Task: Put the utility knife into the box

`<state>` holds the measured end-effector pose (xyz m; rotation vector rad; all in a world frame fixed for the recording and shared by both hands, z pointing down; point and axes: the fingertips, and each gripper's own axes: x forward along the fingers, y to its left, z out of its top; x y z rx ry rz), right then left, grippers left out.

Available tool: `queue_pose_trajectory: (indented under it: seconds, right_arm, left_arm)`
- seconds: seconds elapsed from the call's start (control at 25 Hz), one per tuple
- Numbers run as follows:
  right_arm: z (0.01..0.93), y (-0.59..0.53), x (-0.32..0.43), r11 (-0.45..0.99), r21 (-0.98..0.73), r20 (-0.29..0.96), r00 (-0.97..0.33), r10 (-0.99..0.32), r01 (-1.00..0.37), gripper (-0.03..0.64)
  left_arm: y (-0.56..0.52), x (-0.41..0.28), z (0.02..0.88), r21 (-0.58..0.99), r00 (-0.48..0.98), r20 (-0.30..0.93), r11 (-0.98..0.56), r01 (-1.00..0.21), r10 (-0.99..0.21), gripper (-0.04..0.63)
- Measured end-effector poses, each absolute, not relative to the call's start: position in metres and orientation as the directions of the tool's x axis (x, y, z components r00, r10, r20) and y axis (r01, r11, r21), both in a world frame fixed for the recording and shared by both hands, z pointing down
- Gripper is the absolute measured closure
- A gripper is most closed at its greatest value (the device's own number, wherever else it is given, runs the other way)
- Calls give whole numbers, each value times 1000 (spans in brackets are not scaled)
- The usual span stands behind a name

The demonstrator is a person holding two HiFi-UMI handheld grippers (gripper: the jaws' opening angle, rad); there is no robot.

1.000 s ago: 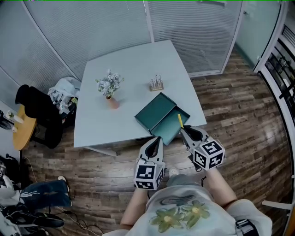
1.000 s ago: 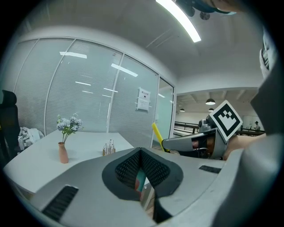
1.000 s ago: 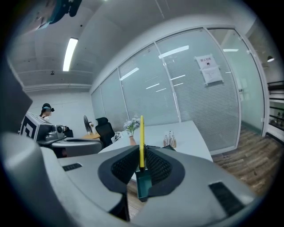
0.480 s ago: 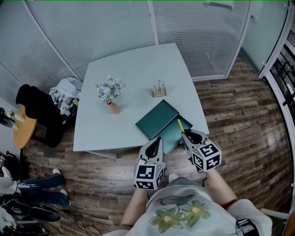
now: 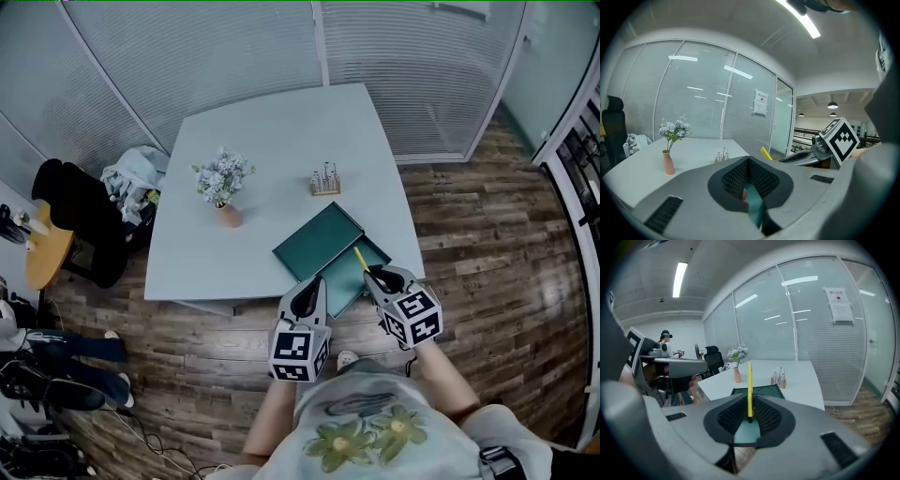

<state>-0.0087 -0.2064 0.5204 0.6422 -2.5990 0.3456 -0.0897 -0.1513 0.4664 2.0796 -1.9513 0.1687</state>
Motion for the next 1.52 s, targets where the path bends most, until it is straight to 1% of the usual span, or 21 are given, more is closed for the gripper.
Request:
queue_pose_trajectory:
  seconds: [0.4,0.88,1.12,1.52]
  right_arm:
    - [537,-215,-18,873,-102,510,-778,-366,-477,565]
    - [572,-230,-28,859,-88,600,-716,-357,-504,565]
    - [583,-233,-32,860,-49,640,-677,-363,-507,565]
    - [604,-238,-39,847,2,691,-611,-385,-532,563]
  left_arm:
    - [-161,-97,474,115,71,300,-38,-993,-951,594]
    - [-200,-112,489,112,185,361,-155,-982,-914,594]
    - [-212,-120,499,127,231,384,-197,-972,-894,594]
    - [-226,-135,507,143,288,395,-252,-957,-872,594]
